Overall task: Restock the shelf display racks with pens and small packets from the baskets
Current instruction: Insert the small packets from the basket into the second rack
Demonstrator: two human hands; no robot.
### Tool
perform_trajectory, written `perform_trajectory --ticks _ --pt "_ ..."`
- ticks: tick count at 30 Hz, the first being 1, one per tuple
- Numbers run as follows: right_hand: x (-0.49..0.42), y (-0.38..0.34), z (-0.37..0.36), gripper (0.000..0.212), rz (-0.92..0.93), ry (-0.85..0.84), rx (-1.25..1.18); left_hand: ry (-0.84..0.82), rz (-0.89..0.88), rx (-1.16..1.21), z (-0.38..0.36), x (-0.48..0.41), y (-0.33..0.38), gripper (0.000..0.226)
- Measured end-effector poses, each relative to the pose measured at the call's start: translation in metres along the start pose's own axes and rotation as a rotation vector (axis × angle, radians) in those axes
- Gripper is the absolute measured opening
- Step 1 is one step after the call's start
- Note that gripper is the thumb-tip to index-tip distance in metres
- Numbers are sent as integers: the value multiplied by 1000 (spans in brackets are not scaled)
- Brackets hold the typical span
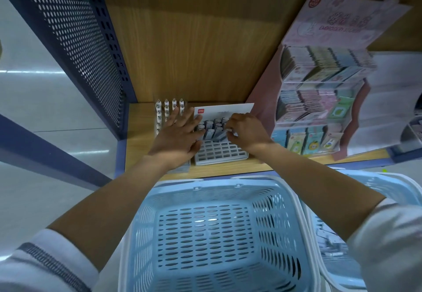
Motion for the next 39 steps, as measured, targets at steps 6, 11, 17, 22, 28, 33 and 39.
perform_trajectory --ticks 6,11,17,22,28,33,39 --pt "-3 -2 1 16 -19 -92 6 12 -5 -18 -1 0 1 47" --pt "-3 -8 -1 22 -58 8 -27 -23 1 -78 2 -2 3 49" --pt "1 -3 -4 8 -77 56 -95 -27 -1 -88 1 -2 3 49" --pt "-1 0 4 5 2 -19 -109 2 6 -84 -3 -3 4 48" --pt "-9 -10 -3 13 9 -5 -54 61 -2 -72 -5 -2 3 43" --pt "0 -8 -15 10 18 -14 -70 48 12 -68 -3 -2 4 46" --pt "1 -2 -19 5 -111 143 -195 37 19 -89 0 -3 6 51"
Point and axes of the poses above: each hand's wrist, its own x-axis away from the middle knuckle, its own z-axis out of the back of the hand, y = z × x, the point moved 1 cm from there along -x, towards the middle knuckle, and after that the axes turned 15 degrees about -x, right-handed, at the moved point
